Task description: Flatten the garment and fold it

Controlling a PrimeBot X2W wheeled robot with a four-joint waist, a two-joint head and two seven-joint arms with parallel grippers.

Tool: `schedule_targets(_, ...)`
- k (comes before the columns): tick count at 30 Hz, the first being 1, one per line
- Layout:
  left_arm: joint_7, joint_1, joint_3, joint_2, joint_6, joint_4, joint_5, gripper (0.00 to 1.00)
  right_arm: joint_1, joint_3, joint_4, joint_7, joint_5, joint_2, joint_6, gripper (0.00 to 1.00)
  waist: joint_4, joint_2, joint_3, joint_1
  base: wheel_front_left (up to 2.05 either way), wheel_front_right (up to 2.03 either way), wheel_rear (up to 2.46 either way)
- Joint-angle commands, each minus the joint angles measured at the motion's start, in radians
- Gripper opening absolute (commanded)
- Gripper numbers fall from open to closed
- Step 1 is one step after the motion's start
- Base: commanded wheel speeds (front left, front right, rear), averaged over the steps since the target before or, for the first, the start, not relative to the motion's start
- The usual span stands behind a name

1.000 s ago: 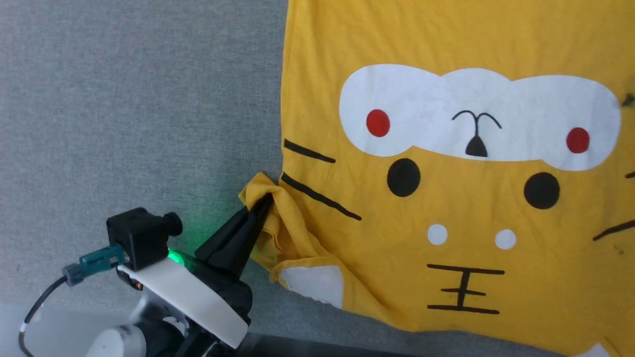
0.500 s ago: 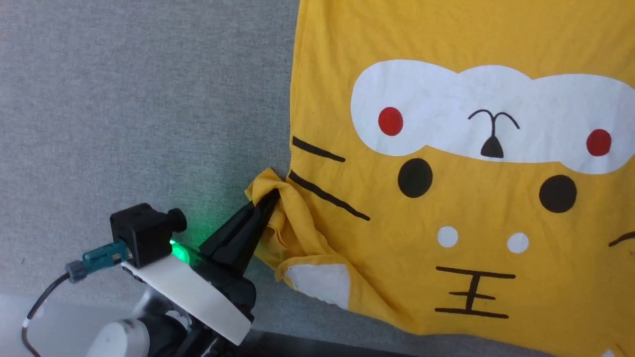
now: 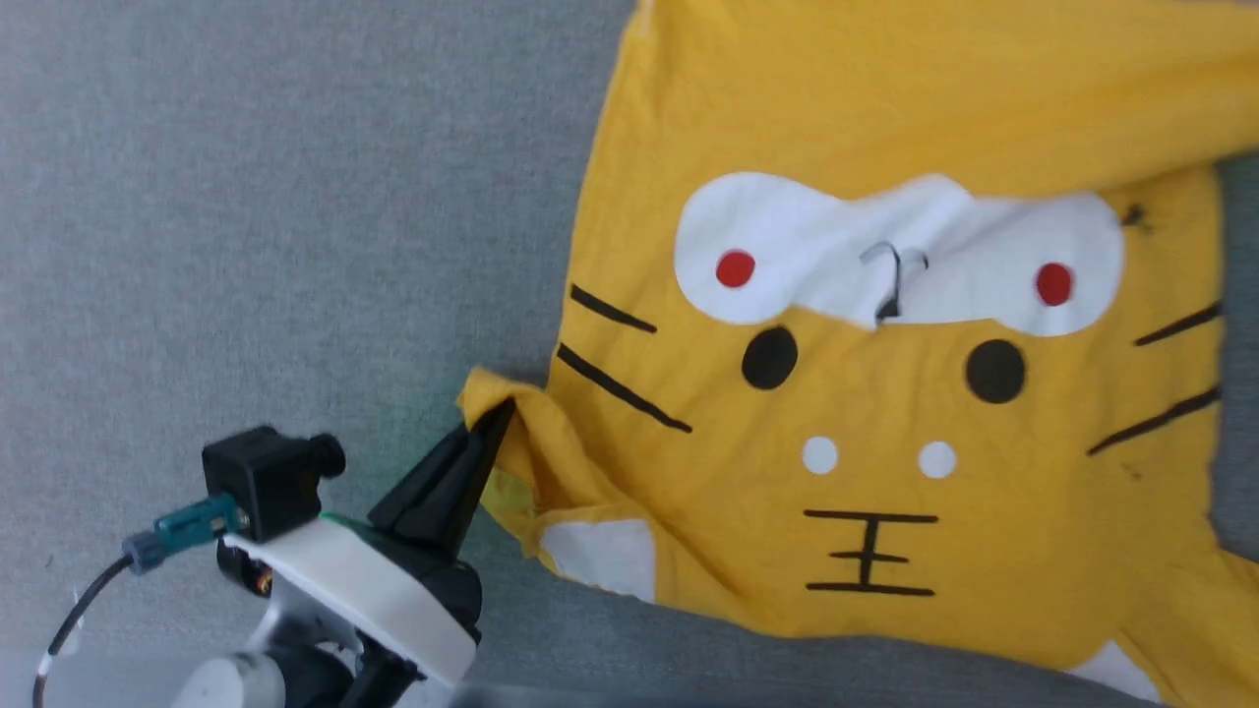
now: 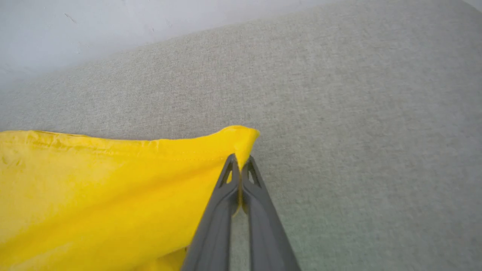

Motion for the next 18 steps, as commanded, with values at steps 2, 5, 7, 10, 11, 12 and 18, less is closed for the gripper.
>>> schedule_targets(2, 0.004, 0.026, 0.007, 0.010, 0.010, -0.001, -0.010, 0.00, 0.070, -0.025, -0.026, -0.008, 0.025, -0.006, -0.001, 0.00, -0.073, 0.0000, -0.112, 0.0001, 0.00, 0.00, 0.00)
schedule_targets(5, 0.013, 0.059, 0.011, 0.016, 0.020, -0.008, -0.018, 0.00, 0.184, -0.063, -0.076, -0.006, 0.060, 0.003, -0.001, 0.00, -0.101, 0.0000, -0.154, 0.0001, 0.00, 0.00, 0.00)
schedule_targets(7, 0.016, 0.080, 0.013, 0.020, 0.027, -0.012, -0.022, 0.00, 0.262, -0.092, -0.112, -0.003, 0.082, 0.024, -0.001, 0.00, -0.118, 0.0000, -0.178, 0.0001, 0.00, 0.00, 0.00)
schedule_targets(10, 0.022, 0.109, 0.014, 0.023, 0.035, -0.015, -0.030, 0.00, 0.383, -0.132, -0.161, 0.001, 0.102, 0.083, -0.001, 0.00, -0.140, 0.0000, -0.211, 0.0001, 0.00, 0.00, 0.00)
schedule_targets(11, 0.024, 0.117, 0.014, 0.024, 0.038, -0.017, -0.032, 0.00, 0.422, -0.143, -0.174, 0.001, 0.109, 0.104, -0.001, 0.00, -0.146, 0.0000, -0.219, 0.0001, 0.00, 0.00, 0.00)
schedule_targets(12, 0.027, 0.124, 0.014, 0.026, 0.040, -0.018, -0.033, 0.00, 0.458, -0.155, -0.183, -0.002, 0.117, 0.123, -0.001, 0.00, -0.152, 0.0000, -0.225, 0.0001, 0.00, 0.00, 0.00)
schedule_targets(18, 0.040, 0.149, 0.018, 0.038, 0.049, -0.020, -0.041, 0.00, 0.627, -0.188, -0.142, -0.056, 0.169, 0.185, -0.001, 0.00, -0.167, 0.0000, -0.251, 0.0001, 0.00, 0.00, 0.00)
